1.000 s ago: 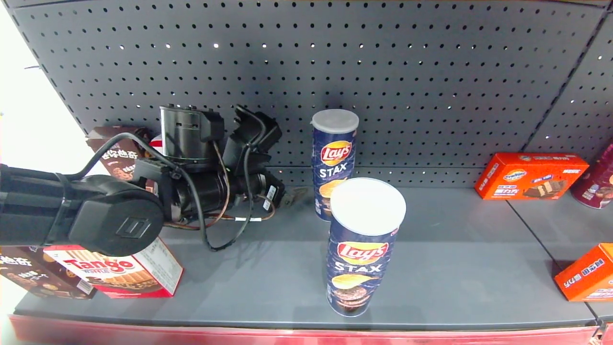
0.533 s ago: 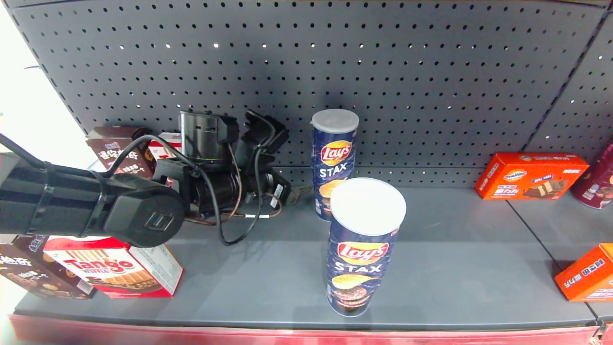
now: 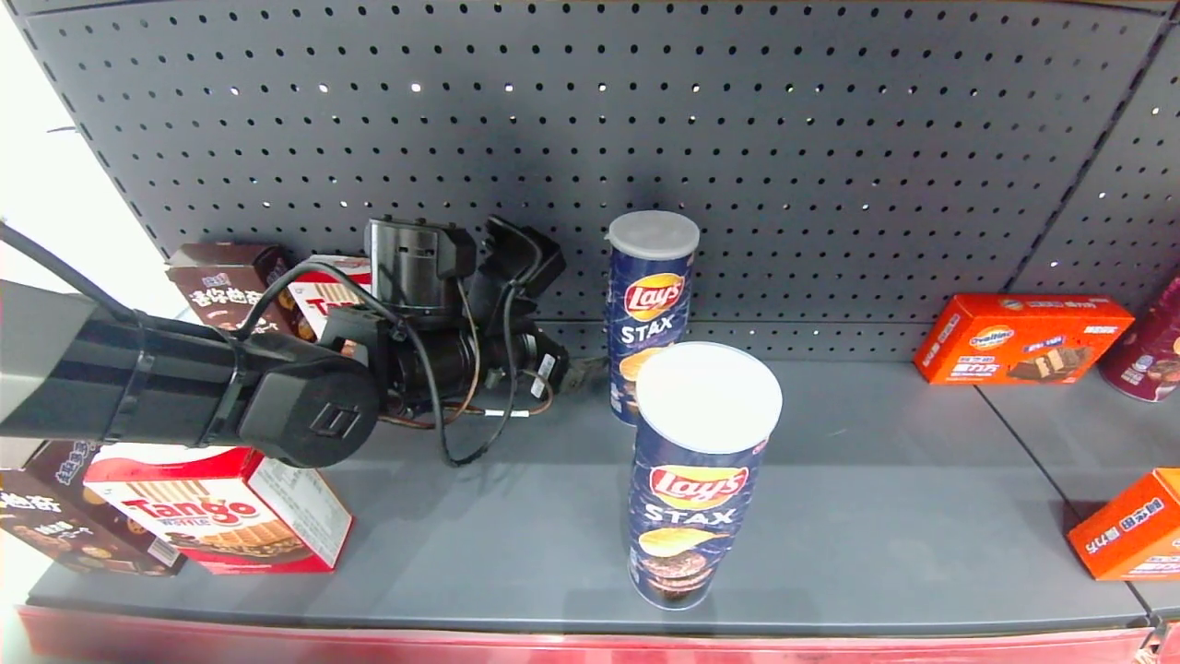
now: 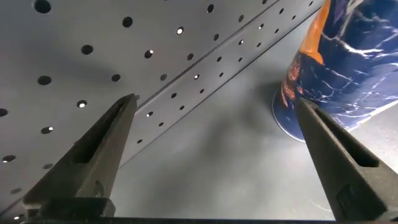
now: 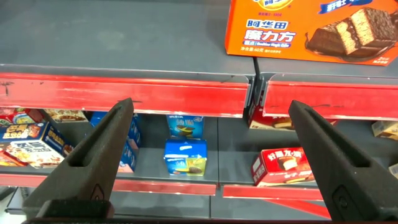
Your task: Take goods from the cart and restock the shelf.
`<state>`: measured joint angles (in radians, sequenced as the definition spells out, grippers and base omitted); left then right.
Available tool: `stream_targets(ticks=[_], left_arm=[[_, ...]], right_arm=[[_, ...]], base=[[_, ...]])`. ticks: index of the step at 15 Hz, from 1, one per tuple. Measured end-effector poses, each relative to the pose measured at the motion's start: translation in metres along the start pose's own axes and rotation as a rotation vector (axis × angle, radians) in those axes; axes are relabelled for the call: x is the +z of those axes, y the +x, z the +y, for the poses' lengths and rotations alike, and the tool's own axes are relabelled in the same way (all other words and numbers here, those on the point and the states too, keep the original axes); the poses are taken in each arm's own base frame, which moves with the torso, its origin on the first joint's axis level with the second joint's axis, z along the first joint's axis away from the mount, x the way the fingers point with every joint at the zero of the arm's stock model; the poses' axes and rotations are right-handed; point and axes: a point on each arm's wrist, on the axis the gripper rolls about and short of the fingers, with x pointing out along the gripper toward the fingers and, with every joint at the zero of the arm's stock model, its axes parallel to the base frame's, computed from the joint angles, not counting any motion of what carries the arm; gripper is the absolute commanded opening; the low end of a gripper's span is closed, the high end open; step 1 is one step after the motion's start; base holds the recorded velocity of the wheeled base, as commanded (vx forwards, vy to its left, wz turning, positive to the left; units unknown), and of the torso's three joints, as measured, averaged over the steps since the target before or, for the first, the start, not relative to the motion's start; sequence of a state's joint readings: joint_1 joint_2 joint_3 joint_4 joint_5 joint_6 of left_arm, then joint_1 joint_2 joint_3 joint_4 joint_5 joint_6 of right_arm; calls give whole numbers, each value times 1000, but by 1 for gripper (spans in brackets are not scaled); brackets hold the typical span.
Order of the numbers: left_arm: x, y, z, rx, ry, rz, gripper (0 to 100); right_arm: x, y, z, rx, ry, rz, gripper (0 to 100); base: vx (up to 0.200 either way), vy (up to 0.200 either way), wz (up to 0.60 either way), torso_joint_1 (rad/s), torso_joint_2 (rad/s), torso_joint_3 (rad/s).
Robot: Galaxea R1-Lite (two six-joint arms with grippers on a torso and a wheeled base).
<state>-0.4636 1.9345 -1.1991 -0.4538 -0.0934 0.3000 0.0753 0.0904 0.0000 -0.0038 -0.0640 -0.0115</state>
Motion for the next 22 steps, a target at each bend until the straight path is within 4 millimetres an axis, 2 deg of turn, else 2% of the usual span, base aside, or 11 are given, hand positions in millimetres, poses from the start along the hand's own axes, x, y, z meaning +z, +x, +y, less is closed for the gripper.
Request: stream_targets(ticks=[5,8,11,15,19,22], left_arm=[[-2,-1,0,0,-4,5,100],[10,-17,5,24,2,-27,100],[19,-43,9,62,0,-48,100],[33,-95,7,103,2,-110,100],[45,-166,1,122,-25,-228,100],[39,-225,-7,143,-64,-313,100]], right_arm=[[0,0,0,-1,0,0,100],[0,0,0,0,0,0,100],[0,0,0,0,0,0,100],[0,0,0,0,0,0,100],[0,0,0,-1,0,0,100],[0,0,0,-1,0,0,100]], base=[[0,0,0,0,0,0],[0,0,0,0,0,0],[0,0,0,0,0,0],[0,0,0,0,0,0],[0,0,0,0,0,0],[0,0,0,0,0,0]])
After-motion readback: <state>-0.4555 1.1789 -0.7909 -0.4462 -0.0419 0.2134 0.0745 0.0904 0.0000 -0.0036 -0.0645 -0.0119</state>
